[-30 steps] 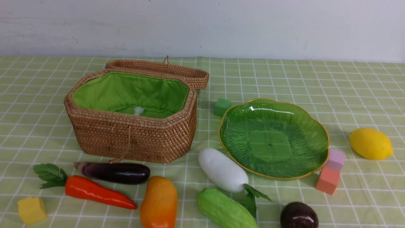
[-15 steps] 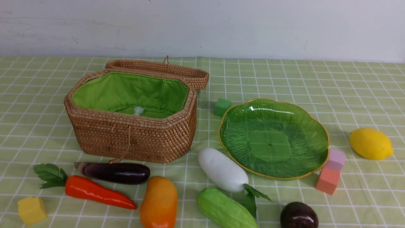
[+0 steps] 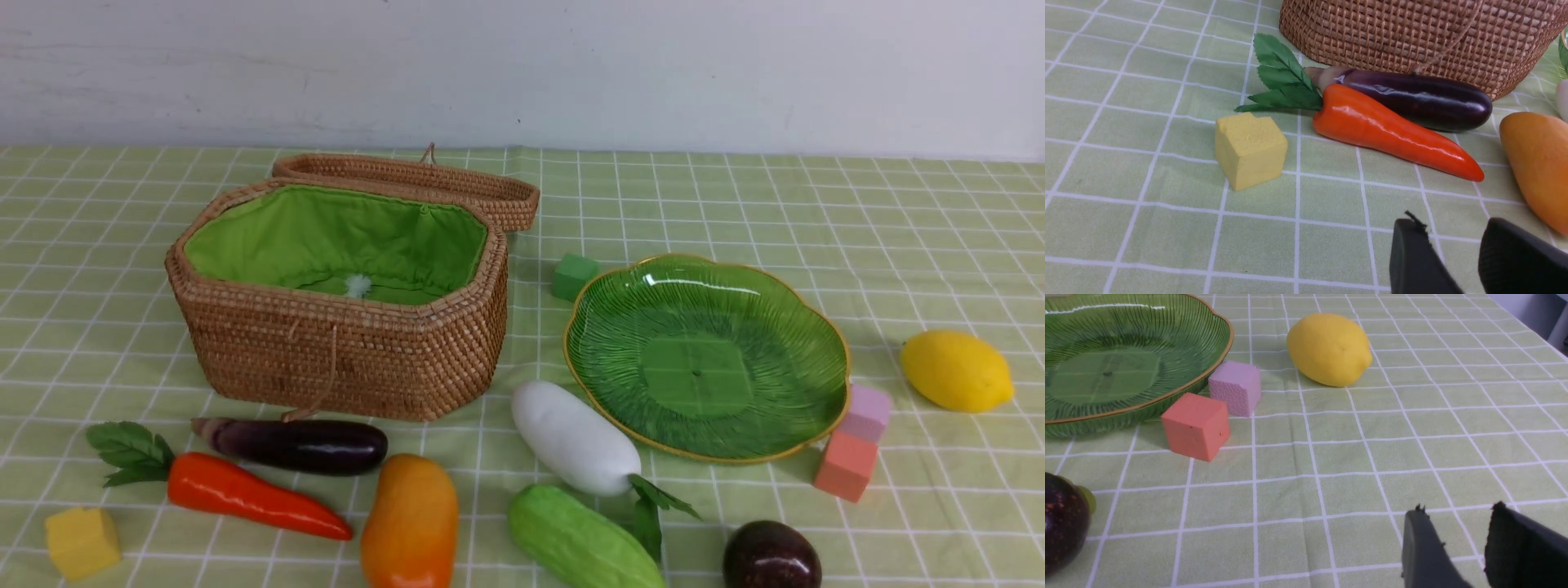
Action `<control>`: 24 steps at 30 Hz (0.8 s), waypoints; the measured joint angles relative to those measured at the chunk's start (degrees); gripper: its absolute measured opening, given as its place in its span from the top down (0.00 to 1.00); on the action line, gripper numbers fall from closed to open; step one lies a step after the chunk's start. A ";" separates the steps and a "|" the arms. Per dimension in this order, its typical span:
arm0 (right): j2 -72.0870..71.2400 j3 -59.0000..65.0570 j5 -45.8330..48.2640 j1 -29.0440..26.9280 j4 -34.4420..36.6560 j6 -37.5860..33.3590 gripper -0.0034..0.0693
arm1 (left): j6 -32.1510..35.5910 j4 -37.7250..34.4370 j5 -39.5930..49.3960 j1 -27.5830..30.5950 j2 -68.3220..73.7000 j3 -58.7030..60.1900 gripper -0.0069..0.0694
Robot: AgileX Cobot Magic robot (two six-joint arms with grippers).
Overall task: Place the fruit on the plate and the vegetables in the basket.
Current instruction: Use the right arm to grab a lemon and put it into the right plate
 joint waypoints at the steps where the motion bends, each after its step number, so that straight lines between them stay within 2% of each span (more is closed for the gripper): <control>1: 0.00 0.00 0.00 0.00 0.00 0.00 0.62 | 0.00 0.00 0.00 0.00 0.00 0.00 0.60; 24: 0.00 0.09 -1.29 0.00 -0.83 0.00 0.62 | 0.00 0.00 0.00 0.00 0.00 0.00 0.60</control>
